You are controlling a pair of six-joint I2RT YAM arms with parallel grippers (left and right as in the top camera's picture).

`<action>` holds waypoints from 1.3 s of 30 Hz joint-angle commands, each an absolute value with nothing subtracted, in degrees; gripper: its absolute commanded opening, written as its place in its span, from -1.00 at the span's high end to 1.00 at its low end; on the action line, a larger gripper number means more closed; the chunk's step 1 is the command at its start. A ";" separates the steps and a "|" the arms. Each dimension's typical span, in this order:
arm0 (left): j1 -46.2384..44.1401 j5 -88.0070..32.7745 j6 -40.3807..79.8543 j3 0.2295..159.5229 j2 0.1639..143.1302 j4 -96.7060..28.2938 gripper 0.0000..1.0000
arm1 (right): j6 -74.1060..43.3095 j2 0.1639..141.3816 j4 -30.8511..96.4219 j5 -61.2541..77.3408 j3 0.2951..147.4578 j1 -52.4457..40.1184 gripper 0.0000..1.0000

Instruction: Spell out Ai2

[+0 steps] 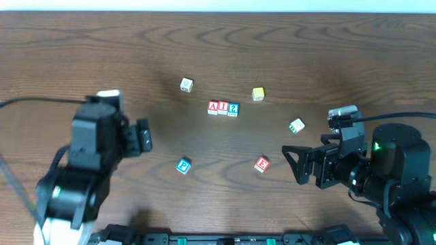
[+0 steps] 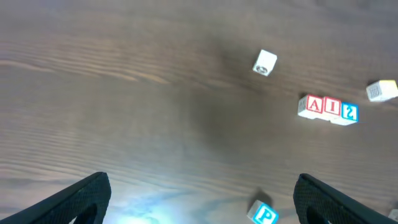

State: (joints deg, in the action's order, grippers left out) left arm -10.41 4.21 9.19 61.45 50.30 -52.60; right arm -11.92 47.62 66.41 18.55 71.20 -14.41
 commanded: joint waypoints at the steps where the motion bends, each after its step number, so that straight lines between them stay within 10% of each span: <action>1: -8.27 6.61 7.46 61.73 41.76 -56.64 -0.91 | -12.14 47.64 66.50 18.41 71.90 -14.33 -0.98; 16: 2.66 1.02 -4.27 33.71 8.47 -46.09 -0.91 | -12.14 47.64 66.50 18.41 71.90 -14.33 -0.99; 39: 4.23 -3.84 -1.21 8.29 0.19 -30.81 -0.91 | -12.14 47.64 66.50 18.41 71.90 -14.33 -0.98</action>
State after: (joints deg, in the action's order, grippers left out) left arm 3.92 -4.12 -1.89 8.93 0.62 -31.07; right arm -11.92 47.62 66.43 18.44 71.29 -14.41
